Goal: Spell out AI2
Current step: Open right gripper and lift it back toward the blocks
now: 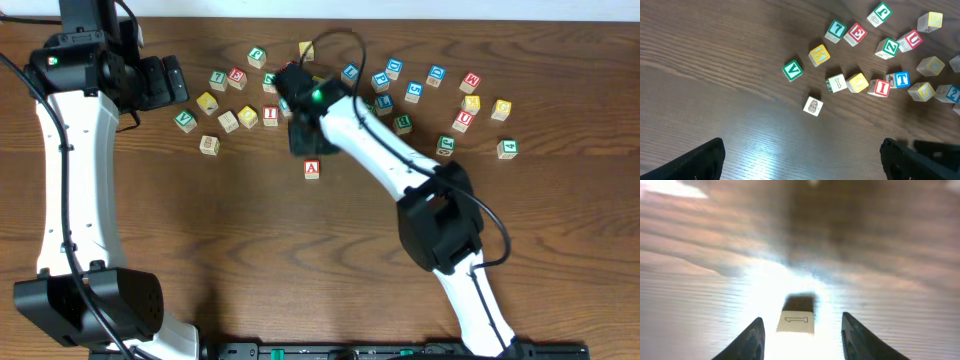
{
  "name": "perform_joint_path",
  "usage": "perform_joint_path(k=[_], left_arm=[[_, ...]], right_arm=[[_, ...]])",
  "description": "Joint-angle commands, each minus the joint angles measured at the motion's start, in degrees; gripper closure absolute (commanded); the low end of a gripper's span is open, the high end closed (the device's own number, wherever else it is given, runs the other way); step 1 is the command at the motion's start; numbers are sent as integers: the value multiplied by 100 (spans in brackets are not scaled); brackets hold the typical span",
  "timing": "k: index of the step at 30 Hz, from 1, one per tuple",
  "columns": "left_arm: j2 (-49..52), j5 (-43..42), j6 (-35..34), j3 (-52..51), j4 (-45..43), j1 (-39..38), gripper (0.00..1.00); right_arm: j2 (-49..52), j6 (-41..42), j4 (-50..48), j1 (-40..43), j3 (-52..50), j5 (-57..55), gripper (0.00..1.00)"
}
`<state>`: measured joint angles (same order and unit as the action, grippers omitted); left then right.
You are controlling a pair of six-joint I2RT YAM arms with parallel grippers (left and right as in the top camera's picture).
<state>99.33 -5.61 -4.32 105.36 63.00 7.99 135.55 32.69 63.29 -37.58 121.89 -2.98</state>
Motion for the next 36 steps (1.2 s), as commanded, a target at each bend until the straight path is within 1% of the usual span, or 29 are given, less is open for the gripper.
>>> perform_joint_path(k=[1,3,4,10,15,21,23,27,33,36], left_arm=[[68,68,-28,83,13,-2,2],[68,66,-31,83,13,-4,2],[68,61,-31,83,13,-4,2],[68,-260,59,83,0,-26,2],[68,-258,61,83,-35,-256,2],[68,-256,55,83,-83,-708,2],[72,-256,-96,83,-96,-887,1],[129,-256,-129,83,-98,-1113,1],[557,-258,-291,83,-334,-1537,0],[914,-256,-291,83,-586,-1786,3]], right_arm=[[-33,-608,293,177,861,2,54],[-33,-785,483,254,1281,48,48],[-33,-1021,588,310,1580,155,46],[-33,-1084,901,479,2065,304,42],[-33,-1093,1123,695,2197,518,42],[-33,-1110,1593,1073,2463,612,44],[-33,-1180,1805,1263,2671,660,44],[-33,-1220,1958,1449,2822,660,43],[-33,-1290,2076,1641,2822,658,43],[-33,-1309,2168,1803,2824,660,43]])
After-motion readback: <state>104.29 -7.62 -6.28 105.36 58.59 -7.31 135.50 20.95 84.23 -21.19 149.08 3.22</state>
